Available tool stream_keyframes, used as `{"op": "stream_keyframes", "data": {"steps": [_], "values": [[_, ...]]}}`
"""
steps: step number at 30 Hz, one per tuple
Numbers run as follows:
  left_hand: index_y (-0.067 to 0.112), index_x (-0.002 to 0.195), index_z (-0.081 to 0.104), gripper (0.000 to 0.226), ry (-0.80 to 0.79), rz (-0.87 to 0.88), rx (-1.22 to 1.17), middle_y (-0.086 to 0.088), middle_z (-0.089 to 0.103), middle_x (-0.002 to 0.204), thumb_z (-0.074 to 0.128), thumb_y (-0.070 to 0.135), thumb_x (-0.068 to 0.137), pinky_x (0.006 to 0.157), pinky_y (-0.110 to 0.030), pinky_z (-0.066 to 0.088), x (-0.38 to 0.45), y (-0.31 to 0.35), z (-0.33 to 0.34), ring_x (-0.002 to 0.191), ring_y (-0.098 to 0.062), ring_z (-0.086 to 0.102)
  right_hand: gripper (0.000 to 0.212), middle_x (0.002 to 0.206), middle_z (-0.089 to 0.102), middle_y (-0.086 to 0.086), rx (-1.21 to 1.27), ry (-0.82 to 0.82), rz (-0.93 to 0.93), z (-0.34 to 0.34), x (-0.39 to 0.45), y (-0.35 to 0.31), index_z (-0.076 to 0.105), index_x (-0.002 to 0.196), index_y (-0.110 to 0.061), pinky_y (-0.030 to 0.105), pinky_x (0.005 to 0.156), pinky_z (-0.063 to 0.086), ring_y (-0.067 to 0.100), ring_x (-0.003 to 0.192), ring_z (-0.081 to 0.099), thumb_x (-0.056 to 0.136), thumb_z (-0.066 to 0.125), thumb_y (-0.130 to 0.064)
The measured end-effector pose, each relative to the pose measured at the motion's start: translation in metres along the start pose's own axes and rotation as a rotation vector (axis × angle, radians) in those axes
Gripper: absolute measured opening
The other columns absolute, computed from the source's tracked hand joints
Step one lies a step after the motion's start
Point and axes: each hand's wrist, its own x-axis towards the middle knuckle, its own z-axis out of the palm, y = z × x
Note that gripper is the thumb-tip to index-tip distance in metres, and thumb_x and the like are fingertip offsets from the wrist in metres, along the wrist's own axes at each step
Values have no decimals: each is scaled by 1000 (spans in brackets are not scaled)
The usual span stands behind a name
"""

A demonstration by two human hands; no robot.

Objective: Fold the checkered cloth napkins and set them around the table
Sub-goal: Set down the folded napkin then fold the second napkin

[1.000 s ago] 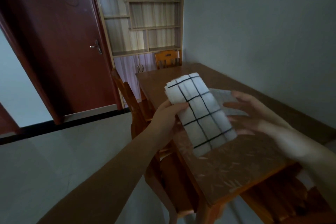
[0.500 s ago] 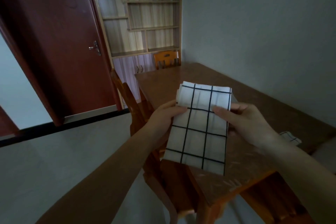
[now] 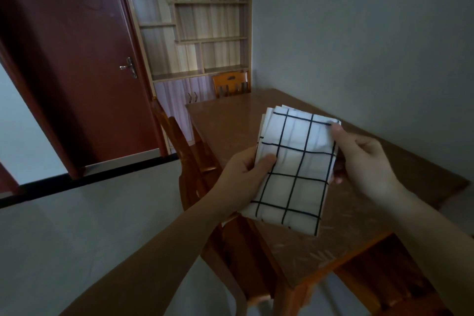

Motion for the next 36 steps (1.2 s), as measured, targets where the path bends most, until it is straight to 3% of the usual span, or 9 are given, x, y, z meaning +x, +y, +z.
{"op": "stream_keyframes", "data": {"steps": [5,8,12,17,21,24,27,31,36], "values": [[22,106,66,19,37,29,-6,-2,72,104,49,24,100,85,-34,57,2,-2,1,97,-15,68,51,65,61,10,-48,-147,133,-2,-10,1,69,89,-6,24,43,45,12,49,58,86,53,-55],[29,100,66,17,97,36,-1,5,73,98,49,25,100,78,-23,56,3,2,-2,91,-6,68,27,55,66,-2,-73,-432,189,0,-20,1,72,69,-19,12,43,43,2,44,59,91,57,-26],[28,100,67,15,-49,-154,-162,7,75,93,54,22,96,69,-20,56,0,6,-11,86,-7,72,22,72,75,7,-81,-421,197,-5,-18,1,72,86,-7,23,50,53,17,59,69,86,60,-26],[22,104,66,19,-113,-228,-316,8,77,91,53,9,95,67,-19,56,-4,12,-17,85,-9,73,30,48,53,2,130,-439,319,-6,-18,-4,69,63,-19,18,38,42,8,36,49,89,54,-22],[16,104,69,22,-146,-332,-564,-2,76,97,51,6,95,68,-28,59,-6,14,-17,88,-17,73,12,44,51,5,325,-424,385,-4,-16,5,76,68,-16,30,57,41,16,40,48,72,70,-25],[13,91,71,27,-81,-379,-700,-3,76,80,46,6,94,59,-26,59,-6,16,-13,70,-14,73,45,65,53,18,453,-433,376,-3,-13,13,77,77,-13,30,63,35,21,56,45,38,89,-33],[14,85,63,38,45,-421,-694,5,70,56,29,6,99,48,-21,55,-9,17,-8,49,-6,67,8,75,41,21,465,-406,351,2,-15,5,70,66,-12,21,46,40,23,54,34,57,72,-12],[11,72,78,50,-76,-539,-834,-6,74,69,38,27,97,49,-26,56,-11,18,-13,58,-16,71,35,41,42,8,343,-353,224,1,-18,2,70,58,-14,18,38,41,14,31,38,77,46,3],[14,108,69,62,-267,-655,-525,-9,75,80,34,63,93,48,-26,54,-14,24,-23,61,-20,71,40,48,43,13,208,-347,135,-5,-18,7,73,69,-13,23,40,42,17,39,41,90,43,4]]}}
